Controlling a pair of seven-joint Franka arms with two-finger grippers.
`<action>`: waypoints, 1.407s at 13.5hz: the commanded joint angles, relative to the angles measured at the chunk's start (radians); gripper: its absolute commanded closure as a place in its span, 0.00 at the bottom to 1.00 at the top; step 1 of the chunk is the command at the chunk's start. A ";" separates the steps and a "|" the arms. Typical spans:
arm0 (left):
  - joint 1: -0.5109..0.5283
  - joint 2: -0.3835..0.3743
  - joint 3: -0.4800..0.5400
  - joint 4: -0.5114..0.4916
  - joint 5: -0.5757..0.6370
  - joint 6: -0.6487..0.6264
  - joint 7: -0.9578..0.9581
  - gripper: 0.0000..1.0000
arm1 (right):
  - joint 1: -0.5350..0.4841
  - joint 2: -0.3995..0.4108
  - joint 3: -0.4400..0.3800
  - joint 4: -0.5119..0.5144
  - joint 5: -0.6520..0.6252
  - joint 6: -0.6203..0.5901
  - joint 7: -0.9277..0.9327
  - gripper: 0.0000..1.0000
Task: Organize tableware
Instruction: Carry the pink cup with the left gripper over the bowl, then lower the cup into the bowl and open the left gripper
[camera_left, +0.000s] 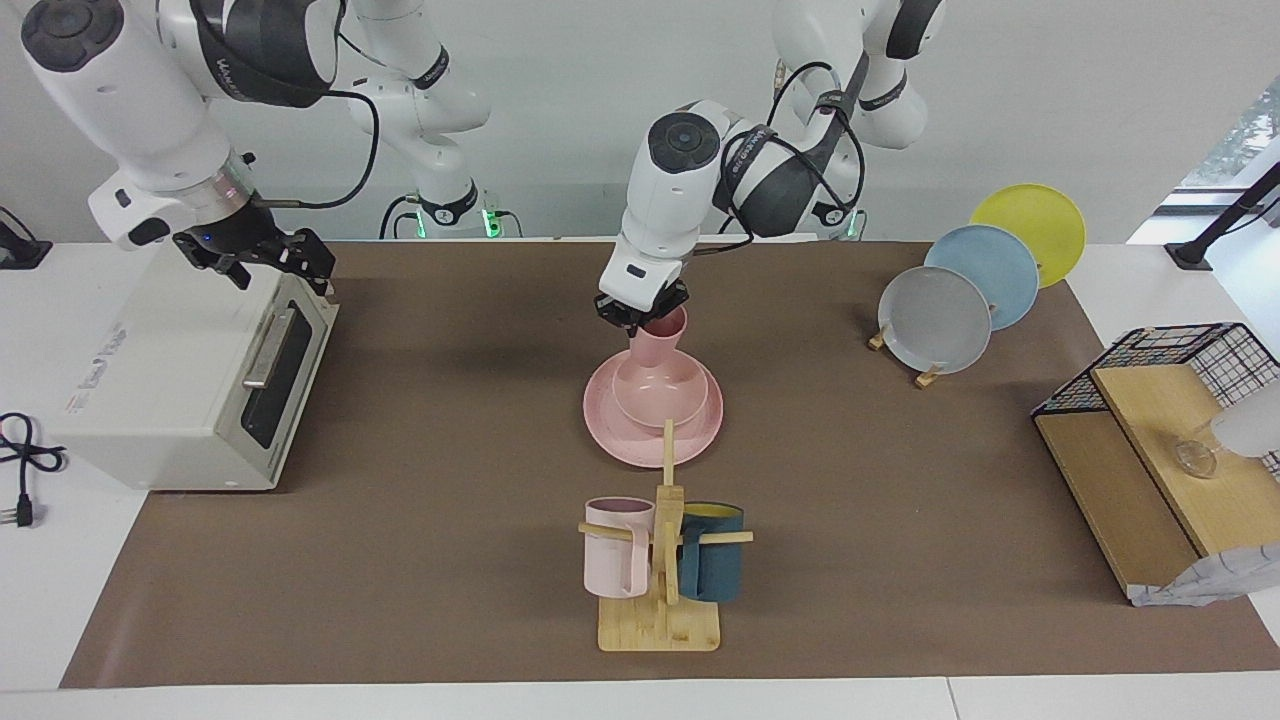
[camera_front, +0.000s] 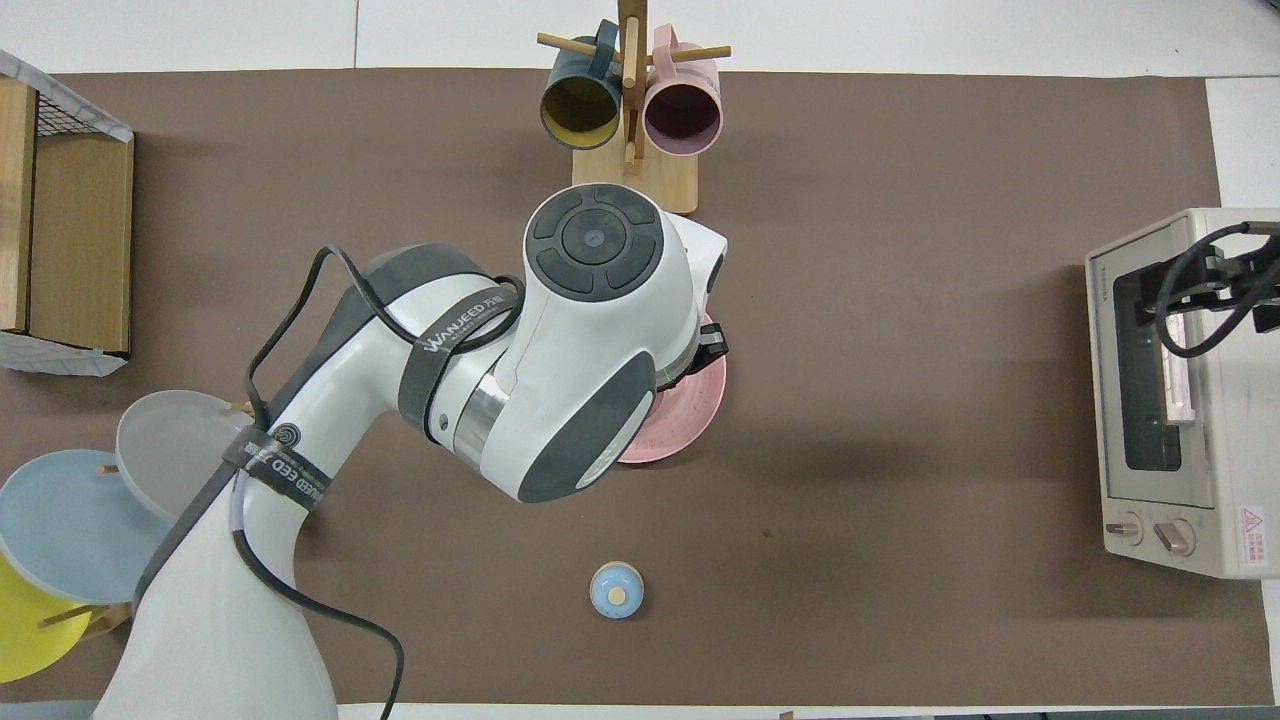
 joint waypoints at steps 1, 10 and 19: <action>-0.020 0.034 0.020 0.022 0.032 0.012 -0.019 1.00 | 0.003 -0.059 0.001 -0.039 0.018 0.003 -0.008 0.00; -0.020 0.090 0.023 -0.011 0.085 0.110 -0.033 1.00 | -0.003 -0.095 0.004 -0.067 0.019 -0.001 -0.009 0.00; -0.022 0.082 0.023 -0.086 0.108 0.184 -0.031 0.58 | -0.002 -0.093 0.006 -0.066 0.019 0.000 -0.009 0.00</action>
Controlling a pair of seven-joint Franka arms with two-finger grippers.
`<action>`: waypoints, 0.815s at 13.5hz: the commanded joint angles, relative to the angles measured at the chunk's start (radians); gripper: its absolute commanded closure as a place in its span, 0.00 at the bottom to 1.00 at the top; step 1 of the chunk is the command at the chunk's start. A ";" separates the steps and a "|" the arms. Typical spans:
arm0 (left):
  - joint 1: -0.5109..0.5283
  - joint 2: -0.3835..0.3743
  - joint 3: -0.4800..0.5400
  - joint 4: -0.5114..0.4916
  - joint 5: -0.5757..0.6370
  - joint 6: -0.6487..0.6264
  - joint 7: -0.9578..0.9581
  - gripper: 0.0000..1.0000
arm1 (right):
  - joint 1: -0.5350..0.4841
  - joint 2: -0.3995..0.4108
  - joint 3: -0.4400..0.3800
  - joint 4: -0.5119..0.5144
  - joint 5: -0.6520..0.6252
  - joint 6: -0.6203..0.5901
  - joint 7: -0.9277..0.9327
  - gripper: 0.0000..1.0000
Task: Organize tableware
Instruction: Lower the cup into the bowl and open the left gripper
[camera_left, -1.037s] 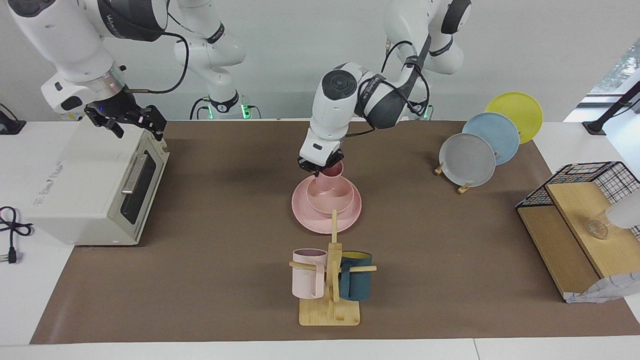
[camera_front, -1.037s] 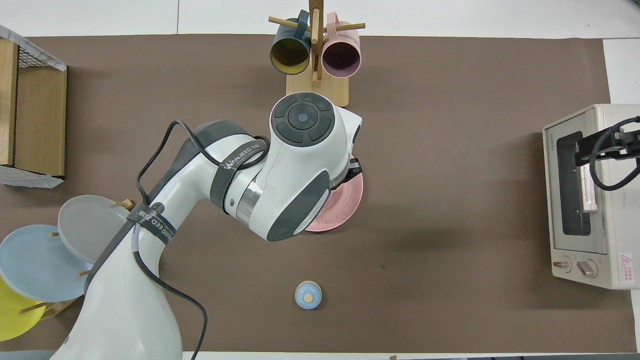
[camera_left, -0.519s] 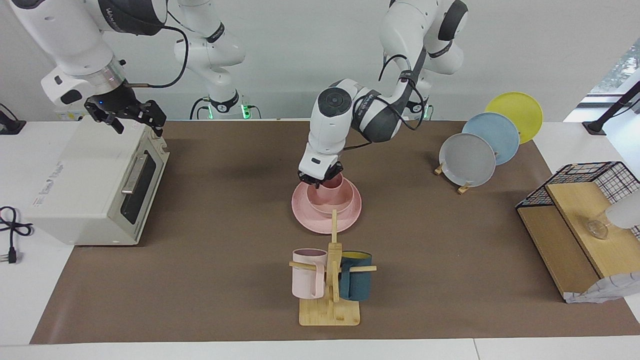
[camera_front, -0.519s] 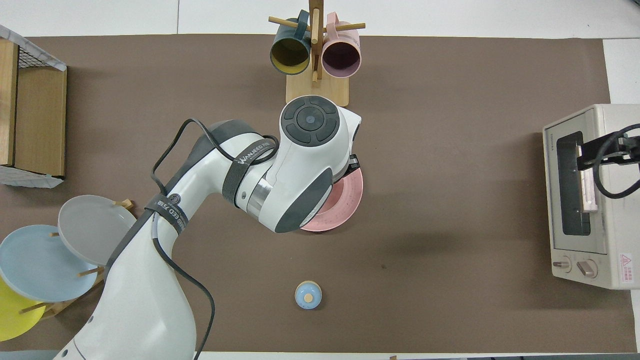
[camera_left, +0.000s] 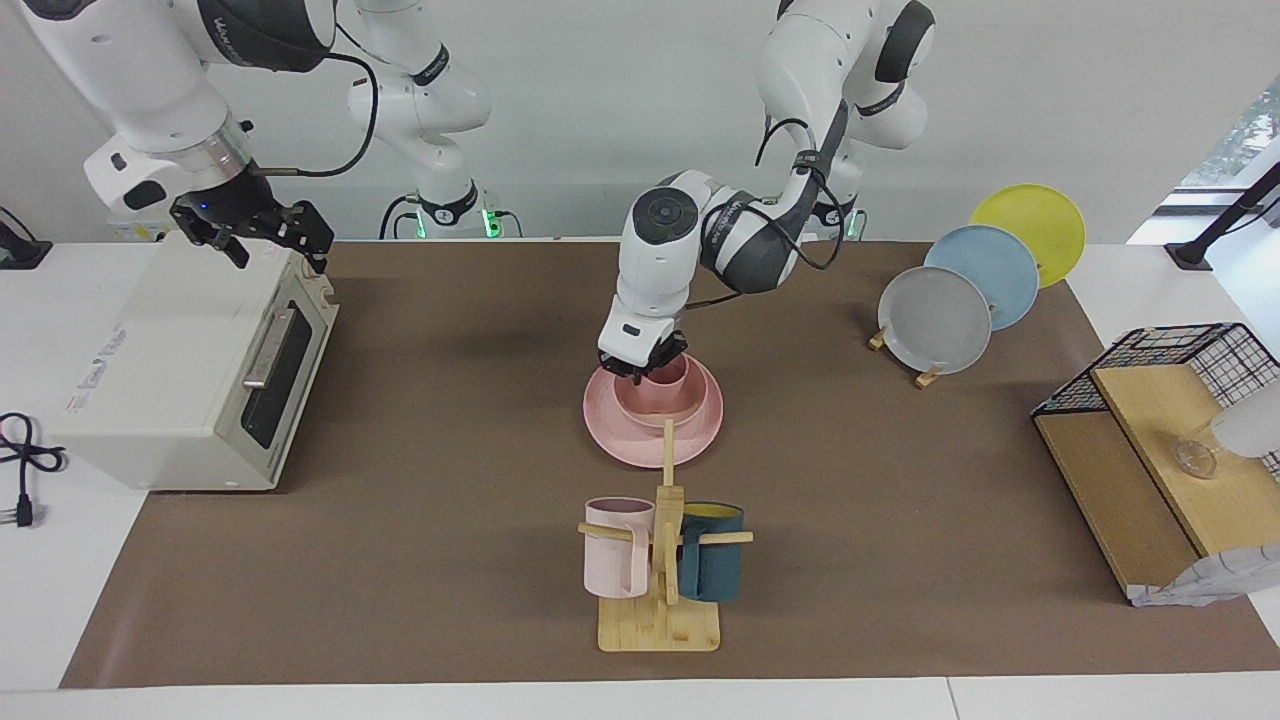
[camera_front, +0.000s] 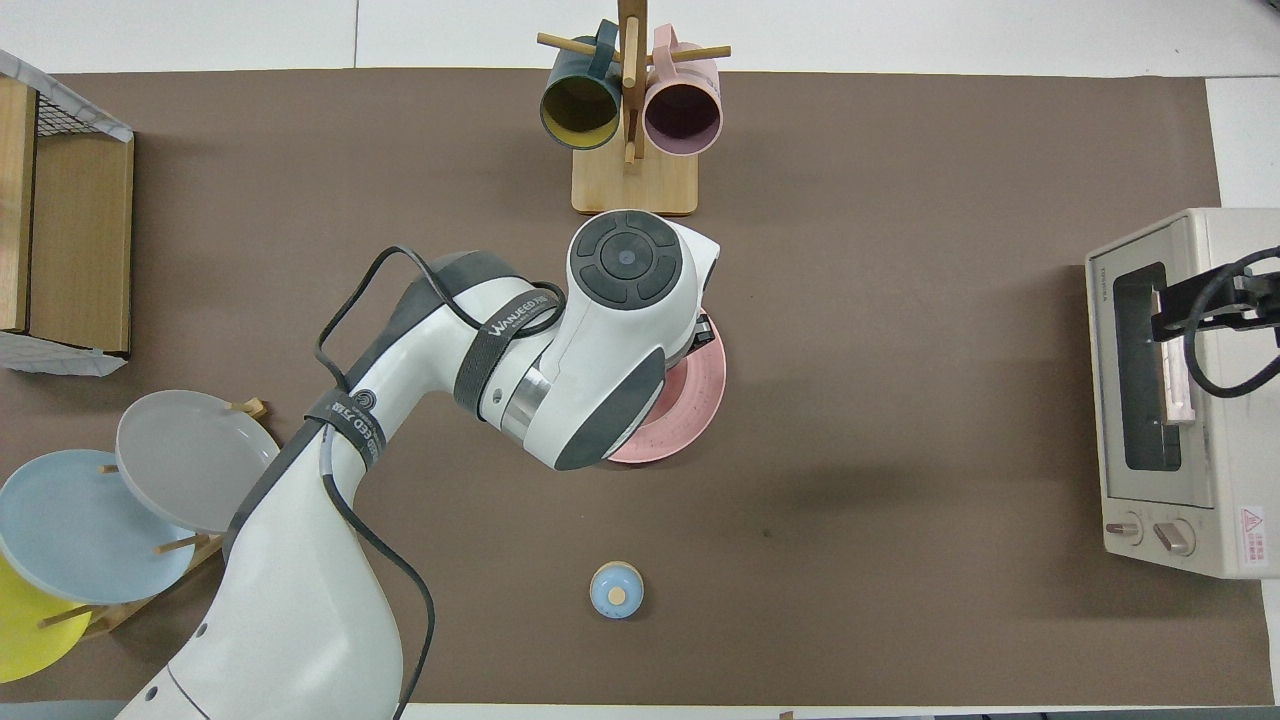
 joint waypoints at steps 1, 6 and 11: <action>-0.020 -0.013 0.017 -0.030 0.024 0.030 -0.016 0.39 | -0.004 -0.027 0.002 -0.029 0.019 0.001 -0.009 0.00; -0.018 -0.022 0.017 -0.026 0.025 0.010 -0.011 0.00 | -0.004 -0.027 0.002 -0.030 0.019 0.001 -0.009 0.00; 0.063 -0.136 0.017 -0.016 0.022 -0.127 0.071 0.00 | -0.004 -0.027 0.002 -0.029 0.019 0.001 -0.009 0.00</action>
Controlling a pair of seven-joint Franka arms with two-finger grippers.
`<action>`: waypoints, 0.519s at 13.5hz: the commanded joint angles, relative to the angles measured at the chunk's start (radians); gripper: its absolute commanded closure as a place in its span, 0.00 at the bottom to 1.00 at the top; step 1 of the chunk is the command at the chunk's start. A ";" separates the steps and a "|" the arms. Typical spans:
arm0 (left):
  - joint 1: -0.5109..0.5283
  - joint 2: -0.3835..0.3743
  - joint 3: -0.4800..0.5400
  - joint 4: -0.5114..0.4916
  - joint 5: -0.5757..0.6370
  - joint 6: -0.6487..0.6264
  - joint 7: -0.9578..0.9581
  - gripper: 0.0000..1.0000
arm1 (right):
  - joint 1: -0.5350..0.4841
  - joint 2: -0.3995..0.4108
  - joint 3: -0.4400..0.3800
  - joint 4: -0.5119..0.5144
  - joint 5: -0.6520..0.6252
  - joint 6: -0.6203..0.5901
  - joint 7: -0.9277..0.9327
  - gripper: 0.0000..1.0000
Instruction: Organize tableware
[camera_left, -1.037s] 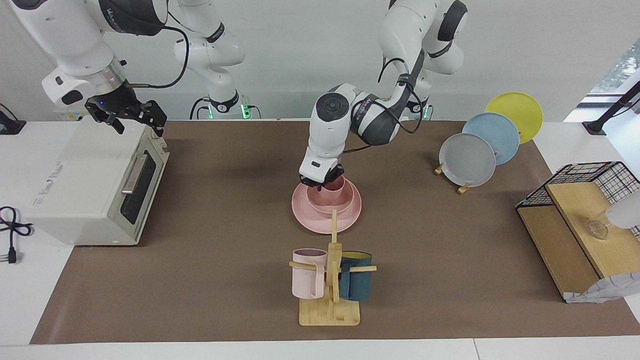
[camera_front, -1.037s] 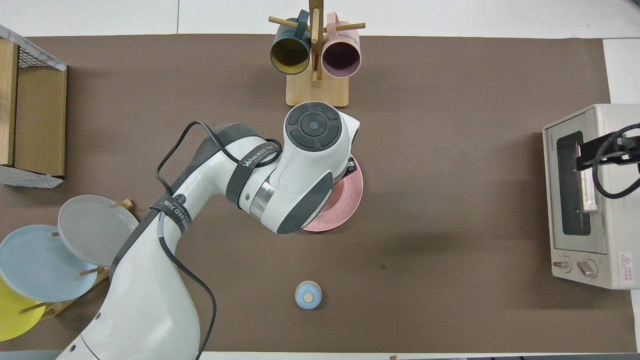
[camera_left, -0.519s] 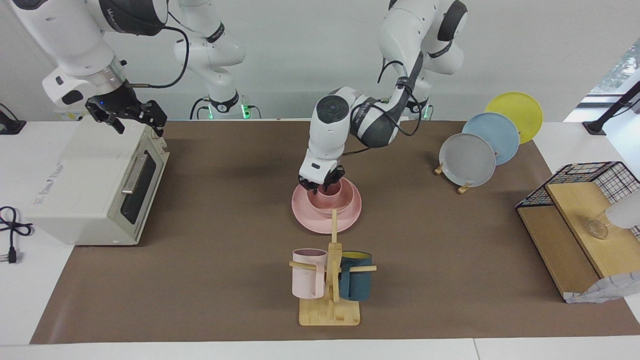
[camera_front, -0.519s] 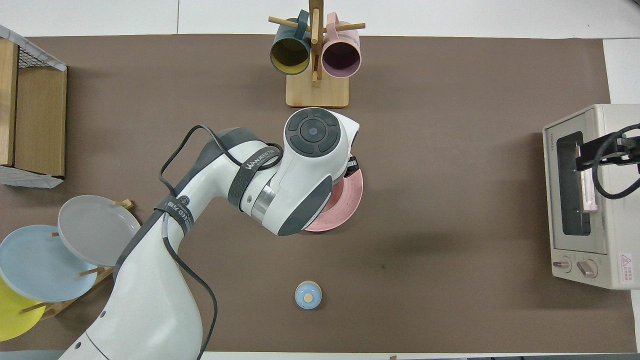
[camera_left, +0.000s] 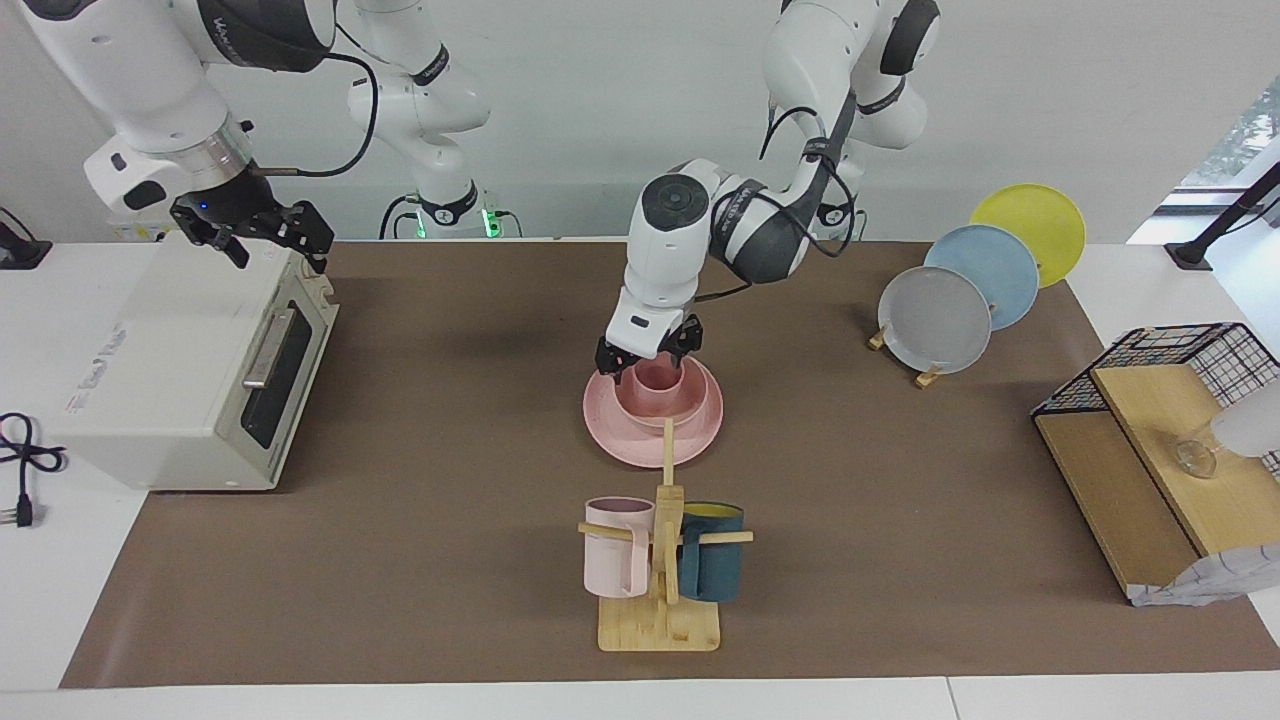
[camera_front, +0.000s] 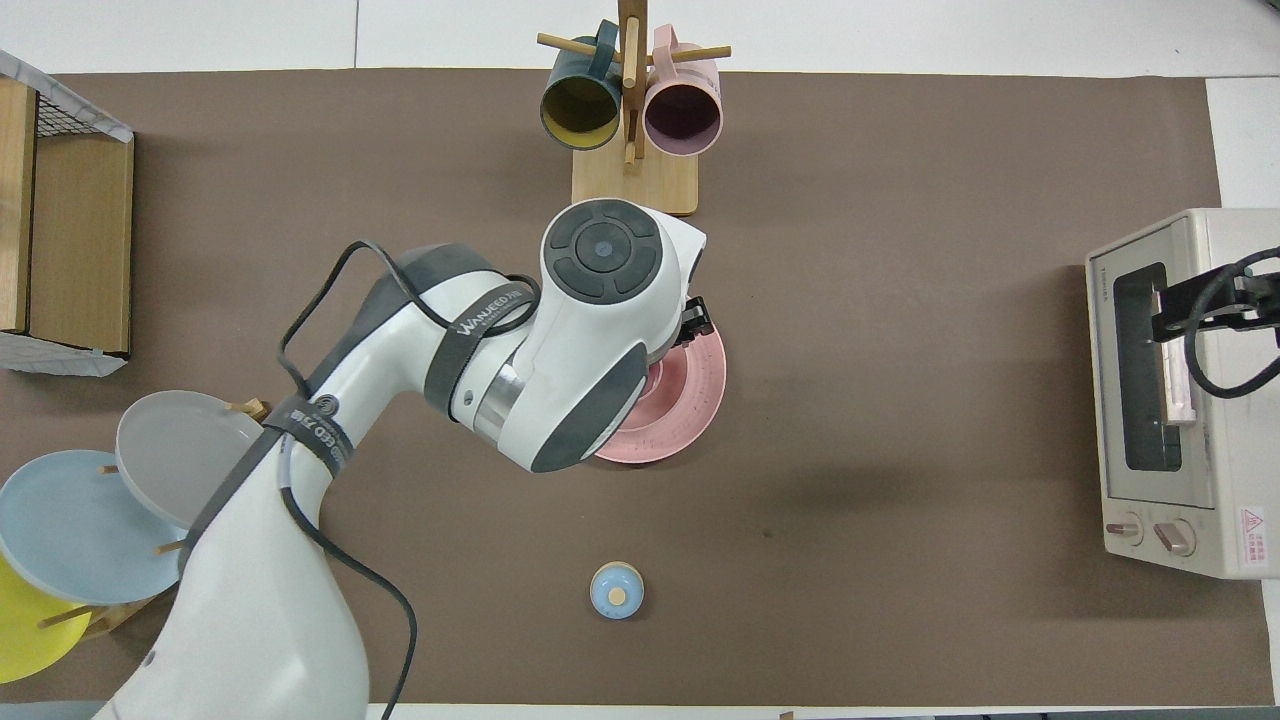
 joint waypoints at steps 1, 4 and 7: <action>0.072 -0.102 0.004 -0.018 0.016 -0.092 0.094 0.00 | -0.004 -0.027 0.002 -0.028 0.019 0.001 -0.009 0.00; 0.197 -0.175 0.006 -0.015 0.014 -0.192 0.267 0.00 | -0.004 -0.027 0.002 -0.028 0.019 0.001 -0.009 0.00; 0.362 -0.237 0.006 -0.026 0.014 -0.266 0.507 0.00 | -0.004 -0.025 0.002 -0.029 0.019 0.001 -0.009 0.00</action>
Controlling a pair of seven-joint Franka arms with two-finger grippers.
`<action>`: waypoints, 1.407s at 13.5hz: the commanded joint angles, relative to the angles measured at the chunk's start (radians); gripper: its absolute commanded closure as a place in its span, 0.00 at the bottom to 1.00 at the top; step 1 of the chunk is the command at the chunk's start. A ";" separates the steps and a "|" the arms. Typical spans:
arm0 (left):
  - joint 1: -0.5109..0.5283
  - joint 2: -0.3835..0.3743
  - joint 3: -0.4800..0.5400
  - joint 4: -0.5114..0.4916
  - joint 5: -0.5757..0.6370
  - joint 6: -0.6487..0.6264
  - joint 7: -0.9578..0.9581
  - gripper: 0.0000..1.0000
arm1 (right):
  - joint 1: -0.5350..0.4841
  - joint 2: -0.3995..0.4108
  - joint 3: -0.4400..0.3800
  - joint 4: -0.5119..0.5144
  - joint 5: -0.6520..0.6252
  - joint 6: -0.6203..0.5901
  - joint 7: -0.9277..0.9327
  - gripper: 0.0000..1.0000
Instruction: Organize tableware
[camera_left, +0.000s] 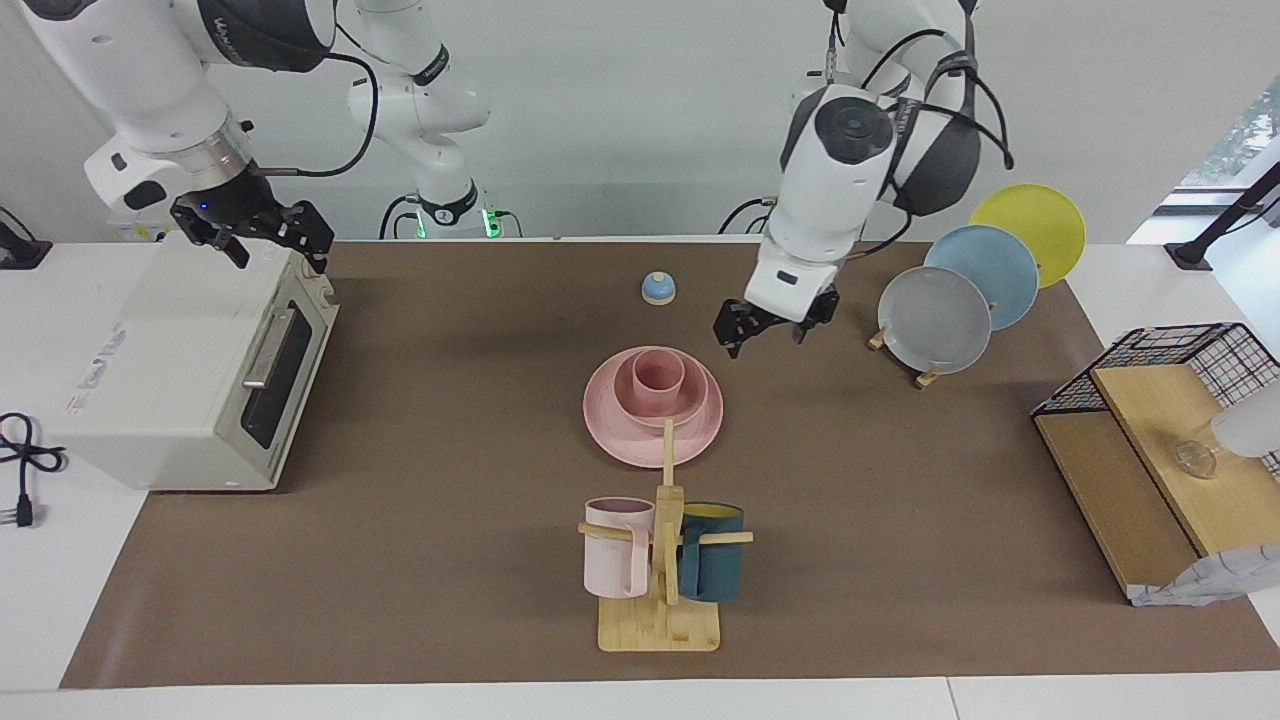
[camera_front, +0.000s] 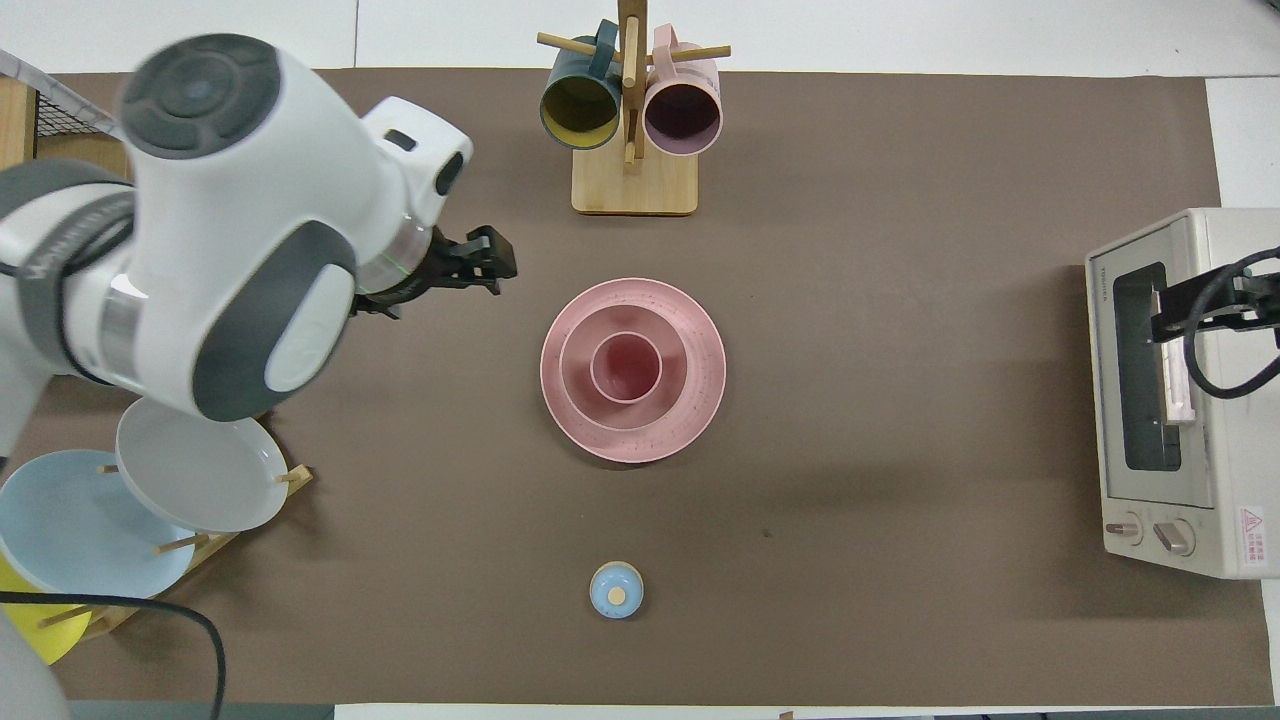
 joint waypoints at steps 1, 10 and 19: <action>0.141 -0.066 -0.011 -0.031 0.012 -0.067 0.217 0.00 | -0.004 -0.026 0.002 -0.029 0.019 0.001 -0.009 0.00; 0.293 -0.170 -0.006 -0.068 0.017 -0.214 0.464 0.00 | -0.004 -0.025 0.002 -0.029 0.019 0.001 -0.009 0.00; 0.278 -0.222 -0.003 -0.108 0.008 -0.162 0.401 0.00 | -0.004 -0.025 0.002 -0.029 0.019 0.001 -0.009 0.00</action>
